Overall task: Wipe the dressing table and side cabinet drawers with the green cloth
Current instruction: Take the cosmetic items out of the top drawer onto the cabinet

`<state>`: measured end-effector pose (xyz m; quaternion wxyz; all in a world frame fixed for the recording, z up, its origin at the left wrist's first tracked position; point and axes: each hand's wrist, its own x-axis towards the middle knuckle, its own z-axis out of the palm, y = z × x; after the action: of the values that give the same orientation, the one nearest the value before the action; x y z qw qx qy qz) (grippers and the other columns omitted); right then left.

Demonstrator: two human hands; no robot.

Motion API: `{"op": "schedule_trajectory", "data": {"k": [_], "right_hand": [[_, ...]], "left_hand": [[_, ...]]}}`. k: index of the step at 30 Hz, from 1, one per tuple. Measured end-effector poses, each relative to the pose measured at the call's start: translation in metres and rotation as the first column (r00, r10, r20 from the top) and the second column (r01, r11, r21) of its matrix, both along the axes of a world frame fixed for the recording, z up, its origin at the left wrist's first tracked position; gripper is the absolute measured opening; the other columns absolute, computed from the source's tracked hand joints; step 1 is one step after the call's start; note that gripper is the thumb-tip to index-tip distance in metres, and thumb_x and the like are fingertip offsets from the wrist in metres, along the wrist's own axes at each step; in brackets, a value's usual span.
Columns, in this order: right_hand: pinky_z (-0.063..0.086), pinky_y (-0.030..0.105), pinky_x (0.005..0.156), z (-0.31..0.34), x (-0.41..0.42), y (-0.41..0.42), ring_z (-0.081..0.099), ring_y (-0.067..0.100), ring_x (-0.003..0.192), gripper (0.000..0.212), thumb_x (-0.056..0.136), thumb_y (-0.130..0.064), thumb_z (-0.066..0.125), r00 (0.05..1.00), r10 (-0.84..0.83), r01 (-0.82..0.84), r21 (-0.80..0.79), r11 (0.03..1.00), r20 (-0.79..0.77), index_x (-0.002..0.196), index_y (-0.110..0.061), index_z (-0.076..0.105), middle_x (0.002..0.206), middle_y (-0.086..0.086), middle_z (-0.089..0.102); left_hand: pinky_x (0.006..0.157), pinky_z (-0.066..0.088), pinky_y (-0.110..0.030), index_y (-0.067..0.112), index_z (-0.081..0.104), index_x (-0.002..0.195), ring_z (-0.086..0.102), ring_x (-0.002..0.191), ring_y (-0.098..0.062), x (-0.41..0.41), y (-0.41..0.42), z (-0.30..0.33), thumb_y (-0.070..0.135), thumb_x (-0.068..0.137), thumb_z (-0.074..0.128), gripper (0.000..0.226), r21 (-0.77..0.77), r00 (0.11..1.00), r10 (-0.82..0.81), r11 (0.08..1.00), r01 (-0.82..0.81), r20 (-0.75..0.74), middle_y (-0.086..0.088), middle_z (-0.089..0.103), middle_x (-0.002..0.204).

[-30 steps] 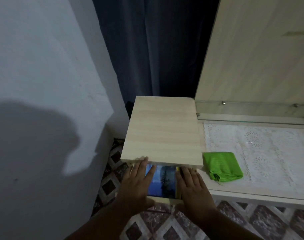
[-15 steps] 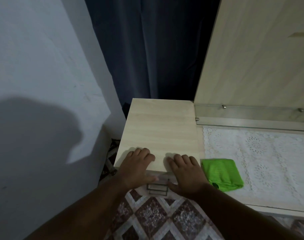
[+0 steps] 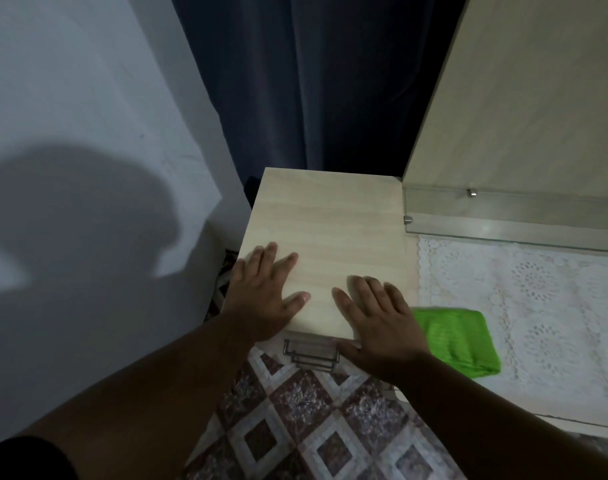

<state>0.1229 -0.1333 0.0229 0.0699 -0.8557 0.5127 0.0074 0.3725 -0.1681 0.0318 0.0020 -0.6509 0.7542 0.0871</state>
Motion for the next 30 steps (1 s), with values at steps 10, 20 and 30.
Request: {"op": "schedule_trajectory", "data": {"k": [10, 20, 30], "right_hand": [[0.02, 0.05, 0.12, -0.002, 0.003, 0.005, 0.028, 0.03, 0.149, 0.085, 0.082, -0.076, 0.037, 0.998, -0.054, 0.053, -0.027, 0.998, -0.024, 0.154, -0.03, 0.03, 0.163, 0.01, 0.028], [0.04, 0.036, 0.077, -0.003, 0.011, 0.05, 0.053, 0.027, 0.088, 0.026, 0.086, -0.025, 0.055, 0.816, -0.1, 0.318, -0.299, 0.9, 0.569, 0.09, -0.003, 0.066, 0.09, 0.013, 0.063], [0.045, 0.044, 0.105, -0.156, 0.071, 0.091, 0.046, 0.029, 0.133, 0.077, 0.098, -0.045, 0.048, 0.907, -0.42, 0.372, 0.494, 0.786, -0.016, 0.159, -0.032, 0.004, 0.156, 0.007, 0.035]], "left_hand": [[0.123, -0.009, -0.047, 0.043, -0.012, 0.155, -0.027, 0.149, -0.018, 0.007, -0.011, -0.002, 0.079, 0.088, 0.018, 0.082, 0.071, 0.993, -0.114, 0.991, 0.112, 0.015, 0.003, -0.027, 0.164], [0.123, -0.007, -0.048, 0.043, -0.009, 0.156, -0.025, 0.15, -0.018, 0.008, -0.014, -0.002, 0.078, 0.09, 0.021, 0.081, 0.074, 0.994, -0.11, 0.991, 0.111, -0.017, 0.003, -0.025, 0.164], [0.123, -0.003, -0.048, 0.043, -0.004, 0.157, -0.017, 0.153, -0.019, 0.005, -0.015, -0.011, 0.08, 0.087, 0.019, 0.082, 0.008, 0.993, -0.115, 0.993, 0.115, 0.005, 0.003, -0.017, 0.167]]}}
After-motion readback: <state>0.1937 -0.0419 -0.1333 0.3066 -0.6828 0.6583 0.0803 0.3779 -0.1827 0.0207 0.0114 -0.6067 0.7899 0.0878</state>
